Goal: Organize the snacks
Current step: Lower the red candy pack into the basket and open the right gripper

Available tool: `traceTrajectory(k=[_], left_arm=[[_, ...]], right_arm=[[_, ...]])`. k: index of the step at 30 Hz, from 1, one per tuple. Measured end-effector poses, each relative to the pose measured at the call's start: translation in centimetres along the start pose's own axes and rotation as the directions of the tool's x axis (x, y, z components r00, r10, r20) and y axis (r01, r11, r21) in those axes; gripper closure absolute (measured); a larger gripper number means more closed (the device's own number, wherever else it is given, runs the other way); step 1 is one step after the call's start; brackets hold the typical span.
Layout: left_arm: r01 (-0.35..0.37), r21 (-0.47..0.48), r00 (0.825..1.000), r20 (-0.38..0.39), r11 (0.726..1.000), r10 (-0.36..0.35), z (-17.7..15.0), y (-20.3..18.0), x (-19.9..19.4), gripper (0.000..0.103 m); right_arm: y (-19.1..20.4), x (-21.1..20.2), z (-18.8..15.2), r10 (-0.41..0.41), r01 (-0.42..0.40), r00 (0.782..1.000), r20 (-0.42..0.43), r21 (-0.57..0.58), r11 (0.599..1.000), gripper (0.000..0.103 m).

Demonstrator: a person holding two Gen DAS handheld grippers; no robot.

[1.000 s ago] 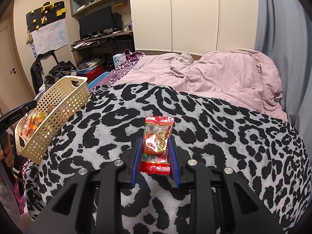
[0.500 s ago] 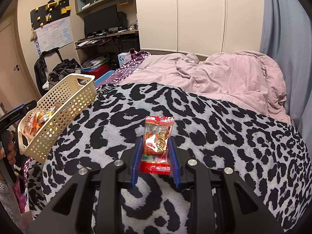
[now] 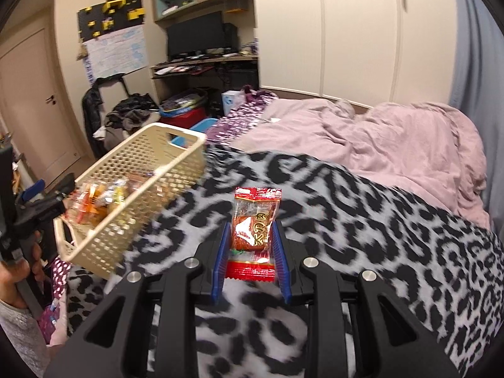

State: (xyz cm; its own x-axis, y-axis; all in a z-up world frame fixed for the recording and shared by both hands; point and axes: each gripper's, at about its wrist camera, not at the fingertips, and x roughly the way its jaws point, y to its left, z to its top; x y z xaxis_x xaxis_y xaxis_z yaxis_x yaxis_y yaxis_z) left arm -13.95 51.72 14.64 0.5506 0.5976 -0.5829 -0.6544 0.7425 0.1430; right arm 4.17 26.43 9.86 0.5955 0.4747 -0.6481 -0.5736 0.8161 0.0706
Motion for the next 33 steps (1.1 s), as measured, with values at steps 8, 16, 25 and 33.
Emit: traceTrajectory(k=[8, 16, 25, 33], left_arm=[[-0.018, -0.035, 1.000, -0.003, 0.999, 0.018, -1.2, 1.8, -0.9, 0.004], [-0.034, -0.055, 0.999, 0.011, 0.998, 0.035, -1.9, 3.0, -1.7, 0.004], [-0.032, -0.070, 0.999, 0.012, 0.997, 0.033, -2.1, 3.6, -1.6, 0.004], [-0.029, -0.074, 1.000, 0.007, 0.997, 0.030, -2.2, 3.7, -1.3, 0.003]], right_arm=[[5.5, 1.5, 2.1, 0.132, -0.131, 0.991, 0.008, -0.065, 0.989, 0.076], [10.6, 3.8, 3.4, 0.217, -0.218, 0.976, -0.025, -0.120, 0.969, 0.076], [14.0, 6.0, 4.0, 0.245, -0.250, 0.968, -0.050, -0.143, 0.958, 0.076], [14.4, 7.4, 4.3, 0.242, -0.249, 0.968, -0.063, -0.136, 0.959, 0.076]])
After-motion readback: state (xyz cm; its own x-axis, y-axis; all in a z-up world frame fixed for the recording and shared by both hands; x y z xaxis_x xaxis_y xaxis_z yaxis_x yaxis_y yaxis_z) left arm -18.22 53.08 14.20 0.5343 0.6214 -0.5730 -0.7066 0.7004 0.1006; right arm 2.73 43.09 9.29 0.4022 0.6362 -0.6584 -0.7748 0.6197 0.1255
